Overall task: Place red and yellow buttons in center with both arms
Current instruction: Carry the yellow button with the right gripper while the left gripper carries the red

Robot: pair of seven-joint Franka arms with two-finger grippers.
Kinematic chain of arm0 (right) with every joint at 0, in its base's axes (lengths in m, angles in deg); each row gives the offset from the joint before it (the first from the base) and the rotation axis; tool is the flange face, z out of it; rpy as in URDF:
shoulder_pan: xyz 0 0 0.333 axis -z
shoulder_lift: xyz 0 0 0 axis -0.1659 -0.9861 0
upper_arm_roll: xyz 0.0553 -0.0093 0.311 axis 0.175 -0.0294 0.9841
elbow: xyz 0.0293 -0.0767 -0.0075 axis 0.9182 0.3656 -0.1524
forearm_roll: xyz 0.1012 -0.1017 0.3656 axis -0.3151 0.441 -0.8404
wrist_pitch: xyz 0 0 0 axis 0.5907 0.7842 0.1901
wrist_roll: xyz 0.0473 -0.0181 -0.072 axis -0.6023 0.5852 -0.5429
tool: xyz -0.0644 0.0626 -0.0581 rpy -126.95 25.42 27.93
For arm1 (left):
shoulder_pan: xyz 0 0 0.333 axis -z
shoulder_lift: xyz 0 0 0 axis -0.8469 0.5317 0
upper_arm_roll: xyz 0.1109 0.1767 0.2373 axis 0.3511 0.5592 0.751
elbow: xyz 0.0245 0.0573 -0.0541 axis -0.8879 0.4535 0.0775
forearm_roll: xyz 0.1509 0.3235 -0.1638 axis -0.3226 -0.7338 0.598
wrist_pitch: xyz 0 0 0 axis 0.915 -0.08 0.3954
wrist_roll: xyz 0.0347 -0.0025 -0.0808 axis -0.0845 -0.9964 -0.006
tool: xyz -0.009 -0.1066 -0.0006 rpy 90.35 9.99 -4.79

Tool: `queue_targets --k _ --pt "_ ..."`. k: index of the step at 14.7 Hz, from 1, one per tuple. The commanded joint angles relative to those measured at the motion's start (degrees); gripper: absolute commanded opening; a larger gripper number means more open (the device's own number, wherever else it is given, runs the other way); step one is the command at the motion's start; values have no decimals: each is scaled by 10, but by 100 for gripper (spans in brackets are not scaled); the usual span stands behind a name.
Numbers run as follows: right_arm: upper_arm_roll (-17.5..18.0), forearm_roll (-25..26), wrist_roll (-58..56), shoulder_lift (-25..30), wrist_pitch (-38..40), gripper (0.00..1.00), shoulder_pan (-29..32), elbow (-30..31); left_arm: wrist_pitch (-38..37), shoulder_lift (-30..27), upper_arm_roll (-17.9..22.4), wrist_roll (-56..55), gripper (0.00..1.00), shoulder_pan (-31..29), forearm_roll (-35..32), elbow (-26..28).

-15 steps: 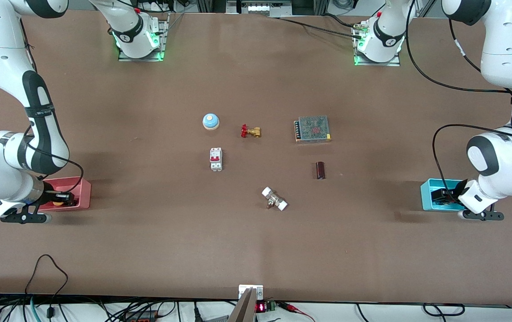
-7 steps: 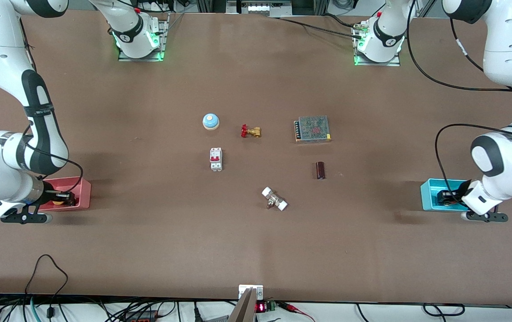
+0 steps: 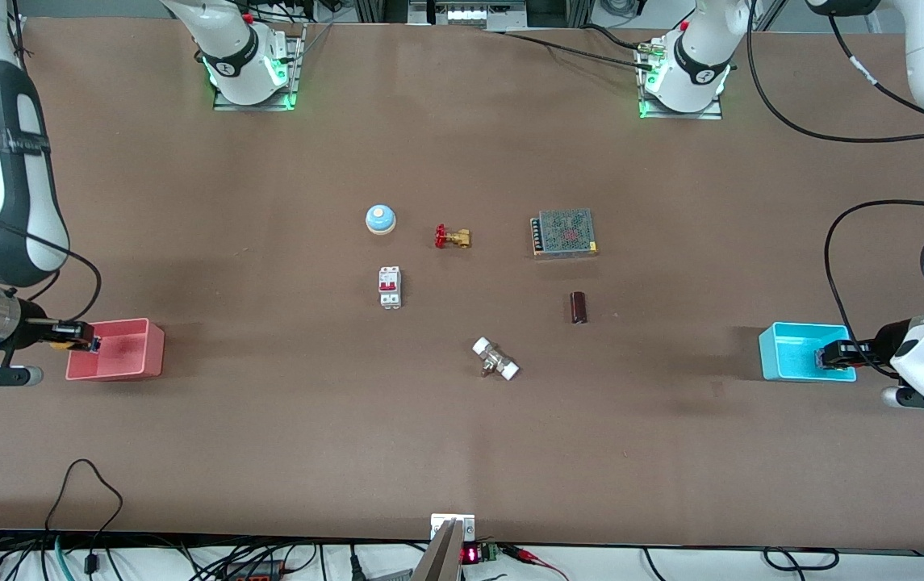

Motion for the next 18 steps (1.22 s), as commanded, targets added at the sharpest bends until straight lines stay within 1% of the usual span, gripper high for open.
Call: queue_targets --k 1,2,4,7,9,11,13,15,18 --pt "27 -17 6 10 12 34 -32 12 53 -65 2 -93 1 60 6 93" --pt "34 -26 11 6 7 34 -48 14 87 -93 2 -111 1 79 6 144" --pt "34 -46 52 1 3 33 -86 16 124 -127 2 -133 1 111 6 211" --pt "34 -49 149 -4 3 33 -155 22 189 -148 4 -211 1 183 5 287" --pt "34 -48 184 -15 -3 33 -190 23 237 -152 4 -277 1 227 -14 329" --pt "34 -49 203 -25 -27 33 -201 36 275 -151 3 -353 1 264 -51 358" --pt "34 -49 215 -36 -62 33 -218 57 291 -146 3 -397 1 286 -77 368" --pt "34 -49 217 -48 -77 33 -222 63 295 -138 3 -410 1 296 -83 370" --pt "35 -50 223 -65 -84 33 -230 64 325 -115 2 -423 1 305 -83 368"
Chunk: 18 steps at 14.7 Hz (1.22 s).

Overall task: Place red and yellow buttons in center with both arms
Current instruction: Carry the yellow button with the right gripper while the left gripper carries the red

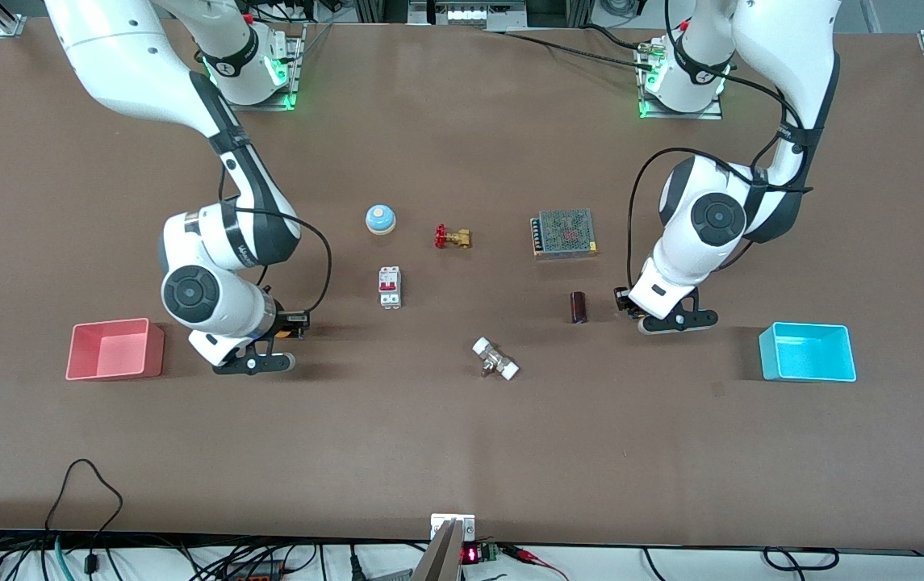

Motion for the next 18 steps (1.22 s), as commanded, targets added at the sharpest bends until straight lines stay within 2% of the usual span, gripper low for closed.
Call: queue_targets --k 1,6,8,10,12,18 --pt "-3 -8 16 -4 -10 33 -17 5 29 19 7 -17 1 13 -12 3" --pt "-3 -7 29 -15 -43 34 -24 14 54 46 3 -14 1 14 -14 0" --pt "-3 -7 29 -16 -44 38 -24 17 54 47 3 -11 1 14 -14 0" --pt "-3 -7 30 -16 -45 55 -24 18 54 46 2 -11 1 14 -14 -1" --pt "-3 -7 35 -13 -44 98 -23 15 54 46 1 -11 1 14 -13 -1" --pt "-5 -7 62 49 -26 100 -21 12 54 47 -11 -16 1 15 -7 -1"
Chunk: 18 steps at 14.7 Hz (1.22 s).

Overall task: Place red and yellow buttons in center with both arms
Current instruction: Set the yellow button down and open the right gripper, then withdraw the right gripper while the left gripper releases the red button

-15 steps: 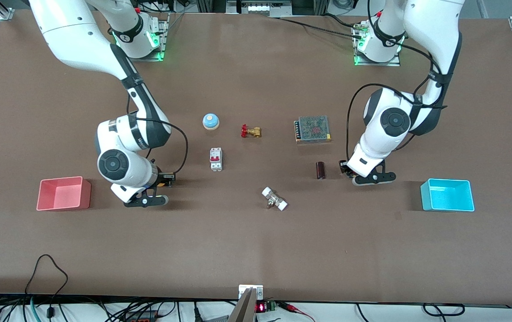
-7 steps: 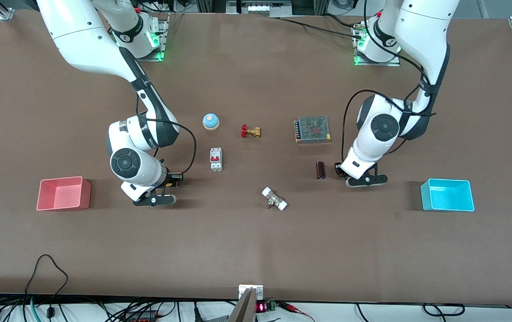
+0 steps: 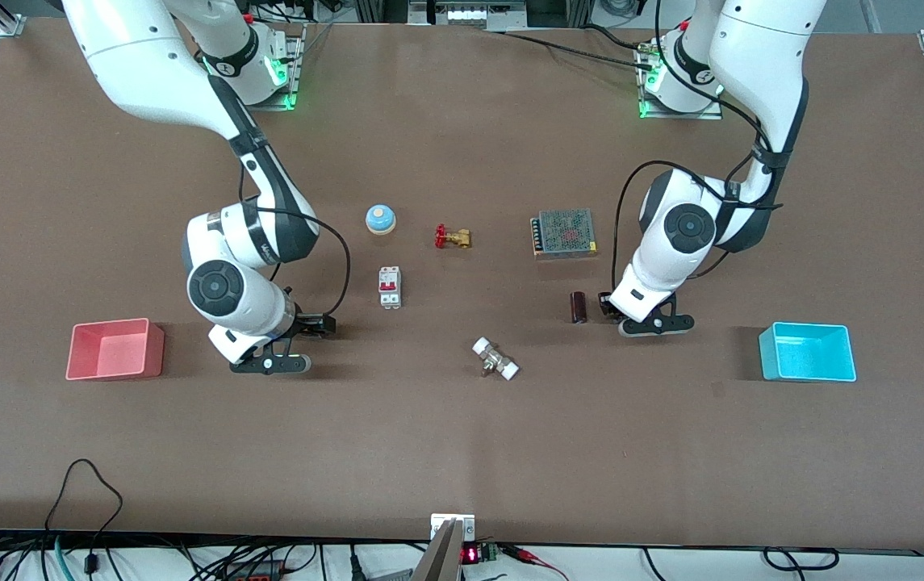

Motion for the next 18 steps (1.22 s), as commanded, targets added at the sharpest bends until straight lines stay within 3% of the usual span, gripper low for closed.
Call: queue_targets --k 1,2,3,5,9,13,18 --pt "-4 -5 11 58 30 100 1 8 0 -3 -2 -12 1 2 -6 -2" --pt "-6 -5 10 74 48 100 2 5 0 -3 -2 -12 5 3 -6 -2" --pt "-7 -4 10 93 74 100 5 -1 0 -3 -1 -12 25 2 -6 -2" --pt "-7 -4 9 130 109 100 12 -9 0 -3 -1 -10 100 1 -6 -7" --pt "-7 -4 2 197 162 100 36 -13 -3 -3 -1 -12 100 0 -6 -9" --pt "-8 2 1 222 228 100 58 -43 -43 -22 -1 -11 100 -12 -6 -32" --pt "-25 4 -9 244 262 100 77 -55 -262 -51 -2 51 100 -71 -4 -158"
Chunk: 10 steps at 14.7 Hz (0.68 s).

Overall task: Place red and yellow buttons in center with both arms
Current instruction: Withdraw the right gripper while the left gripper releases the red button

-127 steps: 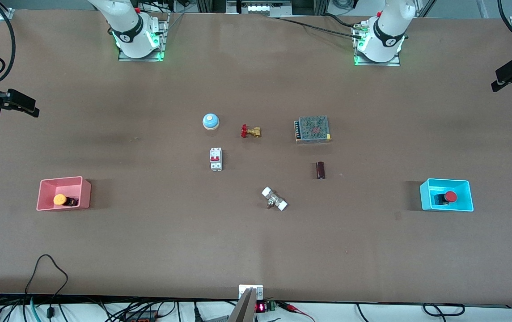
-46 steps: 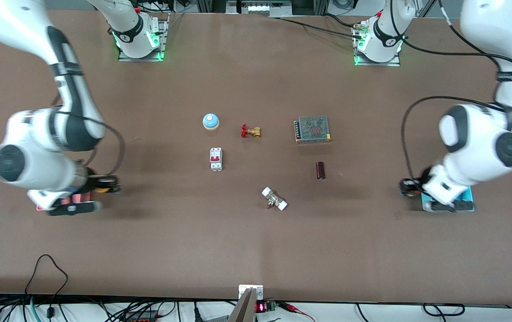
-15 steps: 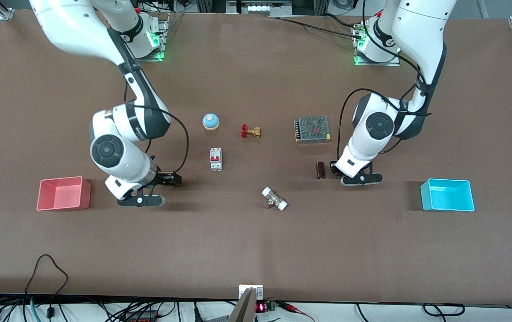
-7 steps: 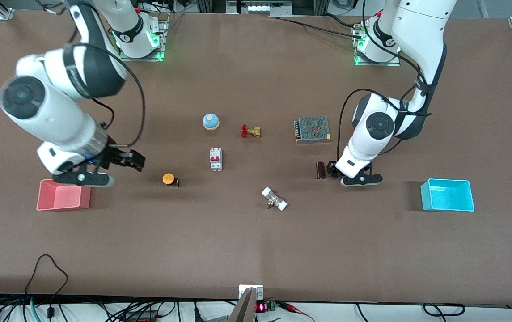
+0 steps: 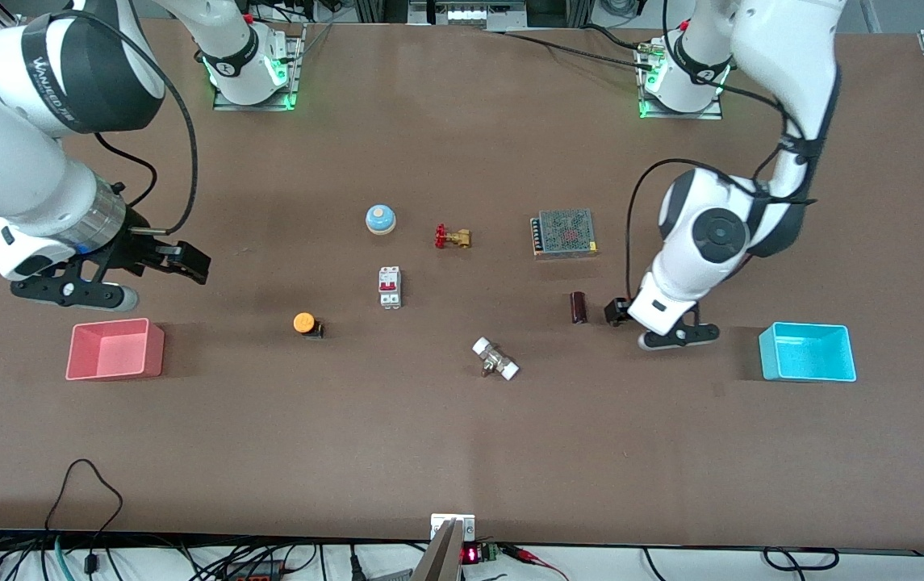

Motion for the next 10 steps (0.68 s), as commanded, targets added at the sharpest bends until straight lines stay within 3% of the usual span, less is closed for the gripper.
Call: queue_targets --k 1,3,5,7,10 --pt "-3 3 -27 25 24 100 31 -8 -147 -19 -4 64 100 -48 7 -90" --pt "-2 2 -90 47 52 100 78 -9 -237 -20 -3 126 100 -82 30 -156" --pt "-12 3 -150 67 73 100 98 -8 -282 -25 -1 175 100 -112 30 -187" --pt "-49 -1 -188 71 94 100 103 -8 -290 -43 -1 228 100 -146 30 -187" --pt "-52 -9 -193 85 101 100 103 5 -316 -71 2 239 100 -161 24 -184"
